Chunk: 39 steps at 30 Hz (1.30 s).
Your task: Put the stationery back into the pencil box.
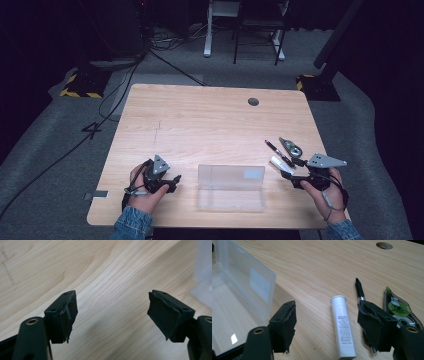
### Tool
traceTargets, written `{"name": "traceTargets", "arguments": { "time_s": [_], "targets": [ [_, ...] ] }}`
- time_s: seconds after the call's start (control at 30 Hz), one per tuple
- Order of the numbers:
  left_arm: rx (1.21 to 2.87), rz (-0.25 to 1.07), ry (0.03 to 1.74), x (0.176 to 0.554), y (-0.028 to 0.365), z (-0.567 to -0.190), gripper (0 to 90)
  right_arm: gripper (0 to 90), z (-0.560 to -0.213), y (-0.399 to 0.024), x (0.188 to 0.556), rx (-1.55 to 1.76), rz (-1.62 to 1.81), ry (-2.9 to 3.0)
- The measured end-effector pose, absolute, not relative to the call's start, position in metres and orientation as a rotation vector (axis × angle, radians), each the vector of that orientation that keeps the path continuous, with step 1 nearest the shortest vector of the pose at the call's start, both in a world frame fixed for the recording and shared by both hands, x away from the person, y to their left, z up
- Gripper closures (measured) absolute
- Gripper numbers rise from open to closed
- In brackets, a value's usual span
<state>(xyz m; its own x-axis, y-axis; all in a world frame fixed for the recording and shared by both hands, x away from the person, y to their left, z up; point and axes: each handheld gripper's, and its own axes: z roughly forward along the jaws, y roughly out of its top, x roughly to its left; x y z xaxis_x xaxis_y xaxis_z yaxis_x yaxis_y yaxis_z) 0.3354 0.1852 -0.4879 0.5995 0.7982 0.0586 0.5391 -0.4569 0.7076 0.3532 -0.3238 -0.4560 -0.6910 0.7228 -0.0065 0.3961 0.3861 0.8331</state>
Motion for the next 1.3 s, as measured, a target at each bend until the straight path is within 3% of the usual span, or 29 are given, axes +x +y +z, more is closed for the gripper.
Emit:
{"name": "traceTargets", "arguments": {
  "time_s": [0.2,0.3,0.37,0.53,1.3],
  "targets": [
    [2.159,0.503,1.1,0.336,0.196,-0.495,21.5,28.8,-0.451,-0.329,0.36,1.011,1.199,2.243],
    [2.153,0.503,1.117,0.337,0.2,-0.498,21.1,33.2,-0.449,-0.334,0.365,1.092,1.216,2.184],
    [2.151,0.494,1.132,0.339,0.203,-0.501,21.0,40.8,-0.445,-0.338,0.367,1.101,1.213,2.191],
    [2.124,0.472,1.154,0.343,0.207,-0.504,18.7,46.4,-0.436,-0.345,0.375,1.105,1.172,2.195],
    [2.118,0.438,1.176,0.353,0.213,-0.505,14.8,50.9,-0.433,-0.313,0.435,1.162,0.907,2.4]
  ]
}}
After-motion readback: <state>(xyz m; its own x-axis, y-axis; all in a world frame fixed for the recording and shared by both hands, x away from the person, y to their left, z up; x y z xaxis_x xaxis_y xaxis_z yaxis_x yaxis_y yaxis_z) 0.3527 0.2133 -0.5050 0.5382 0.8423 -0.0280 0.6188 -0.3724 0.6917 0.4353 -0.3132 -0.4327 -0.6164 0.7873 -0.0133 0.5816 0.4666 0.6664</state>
